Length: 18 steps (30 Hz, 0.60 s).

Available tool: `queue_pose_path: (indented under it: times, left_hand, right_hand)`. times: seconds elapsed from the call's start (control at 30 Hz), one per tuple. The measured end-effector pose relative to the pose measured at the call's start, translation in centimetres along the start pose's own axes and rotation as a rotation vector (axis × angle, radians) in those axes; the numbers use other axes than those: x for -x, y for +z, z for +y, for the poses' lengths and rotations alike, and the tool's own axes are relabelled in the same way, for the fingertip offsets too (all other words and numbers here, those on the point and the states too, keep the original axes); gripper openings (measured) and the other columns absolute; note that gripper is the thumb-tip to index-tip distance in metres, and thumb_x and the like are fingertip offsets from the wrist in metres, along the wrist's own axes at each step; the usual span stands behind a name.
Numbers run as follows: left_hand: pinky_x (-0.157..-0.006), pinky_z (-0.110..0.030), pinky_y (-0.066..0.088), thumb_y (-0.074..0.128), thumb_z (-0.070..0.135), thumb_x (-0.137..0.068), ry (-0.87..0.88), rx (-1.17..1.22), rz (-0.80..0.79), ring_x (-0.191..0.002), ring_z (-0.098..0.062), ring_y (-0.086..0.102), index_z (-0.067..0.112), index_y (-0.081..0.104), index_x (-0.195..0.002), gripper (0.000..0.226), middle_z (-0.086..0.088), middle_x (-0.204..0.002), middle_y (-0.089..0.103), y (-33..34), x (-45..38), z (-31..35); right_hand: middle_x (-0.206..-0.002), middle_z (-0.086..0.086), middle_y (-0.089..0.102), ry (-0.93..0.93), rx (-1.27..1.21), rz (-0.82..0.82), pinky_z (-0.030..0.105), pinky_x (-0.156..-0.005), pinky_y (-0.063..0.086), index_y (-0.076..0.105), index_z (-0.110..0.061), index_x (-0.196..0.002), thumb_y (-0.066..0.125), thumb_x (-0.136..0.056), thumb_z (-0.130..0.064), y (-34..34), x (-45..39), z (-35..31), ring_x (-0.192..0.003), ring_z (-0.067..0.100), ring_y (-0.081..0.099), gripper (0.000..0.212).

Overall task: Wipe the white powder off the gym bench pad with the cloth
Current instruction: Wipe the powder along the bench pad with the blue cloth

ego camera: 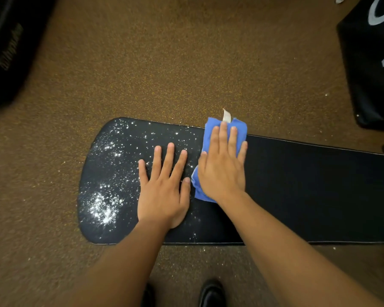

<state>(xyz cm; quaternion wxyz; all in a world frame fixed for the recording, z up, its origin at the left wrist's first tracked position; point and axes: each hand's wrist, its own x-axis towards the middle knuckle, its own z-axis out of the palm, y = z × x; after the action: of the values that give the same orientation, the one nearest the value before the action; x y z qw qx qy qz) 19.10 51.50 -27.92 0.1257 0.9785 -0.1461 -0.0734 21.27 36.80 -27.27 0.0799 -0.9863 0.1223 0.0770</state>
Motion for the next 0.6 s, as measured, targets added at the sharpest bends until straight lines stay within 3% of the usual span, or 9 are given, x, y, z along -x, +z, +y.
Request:
queue_pose_path:
  times: [0.2,0.3,0.47,0.6]
  left_hand:
    - [-0.119,-0.054,-0.001,0.021,0.040,-0.098,0.003,0.050,0.006,-0.151,-0.020,-0.006,0.023,0.015,-0.156,0.060,0.003,-0.164,0.005,-0.1,0.2,-0.2]
    - [-0.119,-0.055,-0.001,0.020,0.041,-0.099,0.007,0.040,-0.002,-0.151,-0.020,-0.009,0.024,0.013,-0.156,0.060,0.003,-0.164,0.002,-0.1,0.2,-0.2]
    - [-0.119,-0.055,-0.003,0.019,0.040,-0.098,0.013,0.046,-0.006,-0.151,-0.020,-0.011,0.023,0.012,-0.156,0.061,0.003,-0.164,0.001,-0.1,0.1,-0.1]
    - [-0.120,-0.051,-0.006,0.018,0.041,-0.096,0.018,0.095,-0.008,-0.150,-0.018,-0.011,0.020,0.015,-0.156,0.063,0.003,-0.164,0.001,-0.3,0.2,-0.3]
  right_hand:
    - [-0.162,0.014,0.014,-0.347,0.064,-0.014,0.057,-0.117,0.023,0.019,-0.005,-0.154,0.028,-0.097,-0.036,1.2,10.0,2.2,-0.150,0.033,0.012,0.064]
    - [-0.162,0.012,0.015,-0.248,0.080,-0.036,0.058,-0.115,0.026,0.021,-0.006,-0.153,0.026,-0.097,-0.035,0.8,9.5,4.9,-0.149,0.031,0.014,0.063]
    - [-0.164,0.014,-0.004,0.100,0.016,-0.004,0.055,-0.120,0.006,0.003,-0.005,-0.155,0.018,-0.098,-0.035,-0.2,1.1,1.1,-0.151,0.031,-0.004,0.066]
    - [-0.164,0.015,0.004,-0.040,0.047,0.019,0.056,-0.119,0.013,0.010,-0.004,-0.155,0.017,-0.099,-0.035,0.8,5.1,-0.8,-0.151,0.031,0.000,0.065]
